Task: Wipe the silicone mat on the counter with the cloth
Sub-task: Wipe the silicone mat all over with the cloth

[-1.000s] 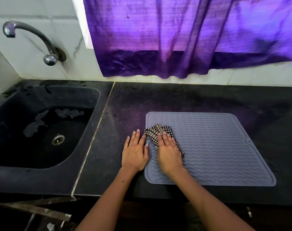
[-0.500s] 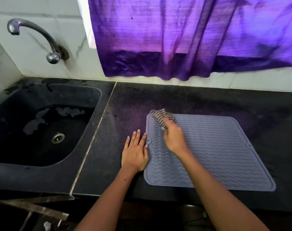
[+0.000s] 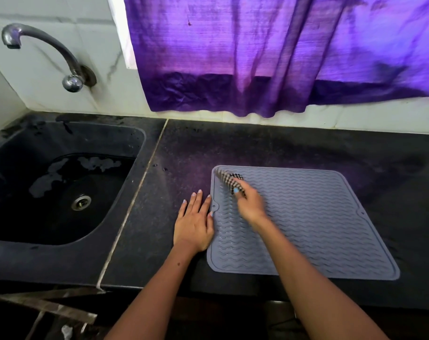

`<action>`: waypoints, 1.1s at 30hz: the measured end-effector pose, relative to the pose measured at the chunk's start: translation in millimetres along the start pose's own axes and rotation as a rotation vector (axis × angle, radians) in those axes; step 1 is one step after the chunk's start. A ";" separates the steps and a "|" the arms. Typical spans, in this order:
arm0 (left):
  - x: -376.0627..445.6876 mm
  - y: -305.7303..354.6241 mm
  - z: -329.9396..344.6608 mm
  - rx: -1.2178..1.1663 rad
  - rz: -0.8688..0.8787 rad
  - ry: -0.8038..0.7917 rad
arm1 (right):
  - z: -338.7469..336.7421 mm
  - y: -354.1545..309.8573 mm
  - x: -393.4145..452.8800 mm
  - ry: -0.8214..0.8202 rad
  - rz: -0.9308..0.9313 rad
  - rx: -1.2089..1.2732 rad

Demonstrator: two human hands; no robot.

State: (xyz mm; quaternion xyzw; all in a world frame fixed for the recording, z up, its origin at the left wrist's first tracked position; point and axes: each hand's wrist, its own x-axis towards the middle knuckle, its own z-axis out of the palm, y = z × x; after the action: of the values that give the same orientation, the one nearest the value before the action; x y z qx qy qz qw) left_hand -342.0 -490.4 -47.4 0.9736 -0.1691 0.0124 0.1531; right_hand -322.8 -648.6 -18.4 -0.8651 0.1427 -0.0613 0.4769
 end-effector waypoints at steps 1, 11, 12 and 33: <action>0.1 -0.1 -0.4 -0.002 0.002 0.004 | -3.2 -6.1 5.2 0.053 0.104 0.245; 0.4 -1.1 2.0 -0.028 0.000 0.034 | 3.0 -15.0 22.1 -0.009 -0.265 -0.313; 0.5 -1.3 2.6 -0.025 0.002 0.043 | 10.0 -7.4 21.1 -0.097 -0.277 -0.464; 2.5 -4.3 6.3 -0.087 0.016 0.095 | -49.0 -19.7 50.8 0.190 0.029 0.143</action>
State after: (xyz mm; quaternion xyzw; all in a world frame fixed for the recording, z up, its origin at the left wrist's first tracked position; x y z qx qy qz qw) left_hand -338.4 -489.3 -54.5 0.9629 -0.1695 0.0523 0.2032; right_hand -282.6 -693.8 23.0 -0.8171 0.1947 -0.1461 0.5226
